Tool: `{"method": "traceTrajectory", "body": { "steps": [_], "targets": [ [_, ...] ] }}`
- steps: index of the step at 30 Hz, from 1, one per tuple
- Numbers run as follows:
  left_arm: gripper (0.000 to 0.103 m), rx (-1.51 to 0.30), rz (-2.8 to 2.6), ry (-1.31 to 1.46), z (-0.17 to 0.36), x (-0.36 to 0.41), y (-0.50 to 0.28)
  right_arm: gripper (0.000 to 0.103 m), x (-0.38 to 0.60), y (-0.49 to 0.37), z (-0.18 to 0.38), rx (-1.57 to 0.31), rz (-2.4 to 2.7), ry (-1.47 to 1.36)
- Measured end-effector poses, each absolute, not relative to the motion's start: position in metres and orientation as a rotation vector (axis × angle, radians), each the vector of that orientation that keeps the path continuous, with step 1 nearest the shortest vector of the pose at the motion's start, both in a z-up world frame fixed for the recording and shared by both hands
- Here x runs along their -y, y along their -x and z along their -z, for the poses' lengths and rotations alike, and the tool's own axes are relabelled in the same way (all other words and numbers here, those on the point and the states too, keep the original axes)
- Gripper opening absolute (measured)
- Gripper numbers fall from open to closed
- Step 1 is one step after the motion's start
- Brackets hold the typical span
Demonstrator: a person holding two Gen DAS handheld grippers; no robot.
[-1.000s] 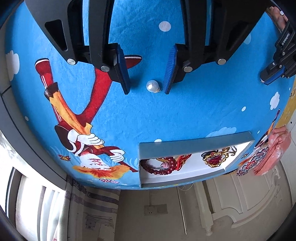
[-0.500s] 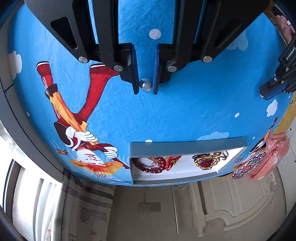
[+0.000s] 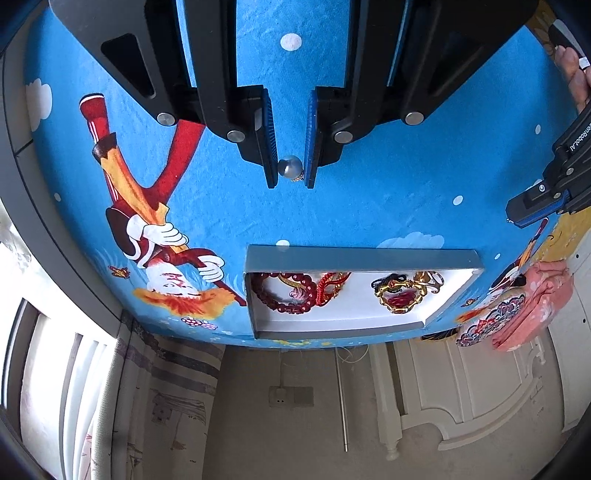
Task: Organize jewelry
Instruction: 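Carry both pearls over the tray with both grippers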
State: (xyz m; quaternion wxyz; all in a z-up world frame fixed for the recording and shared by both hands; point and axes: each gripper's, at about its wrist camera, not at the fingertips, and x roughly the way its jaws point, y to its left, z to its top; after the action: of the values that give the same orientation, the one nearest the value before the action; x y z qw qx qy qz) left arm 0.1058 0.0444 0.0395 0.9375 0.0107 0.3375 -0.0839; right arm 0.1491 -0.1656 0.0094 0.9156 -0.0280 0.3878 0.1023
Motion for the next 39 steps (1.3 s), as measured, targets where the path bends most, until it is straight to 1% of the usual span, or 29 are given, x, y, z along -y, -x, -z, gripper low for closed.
{"method": "traceTrajectory", "body": {
  "steps": [7,14,39],
  "targets": [
    [0.013,-0.669,0.176,-0.027,-0.053,-0.042,-0.123,0.017,0.159,-0.165,-0.023,-0.775,-0.223,0.059],
    [0.013,-0.673,0.182,-0.015,-0.056,-0.041,-0.136,0.017,0.153,-0.177,-0.031,-0.757,-0.226,0.058],
    [0.013,-0.697,0.143,0.037,-0.055,-0.061,-0.197,0.017,0.139,-0.235,-0.032,-0.773,-0.219,0.030]
  ]
}}
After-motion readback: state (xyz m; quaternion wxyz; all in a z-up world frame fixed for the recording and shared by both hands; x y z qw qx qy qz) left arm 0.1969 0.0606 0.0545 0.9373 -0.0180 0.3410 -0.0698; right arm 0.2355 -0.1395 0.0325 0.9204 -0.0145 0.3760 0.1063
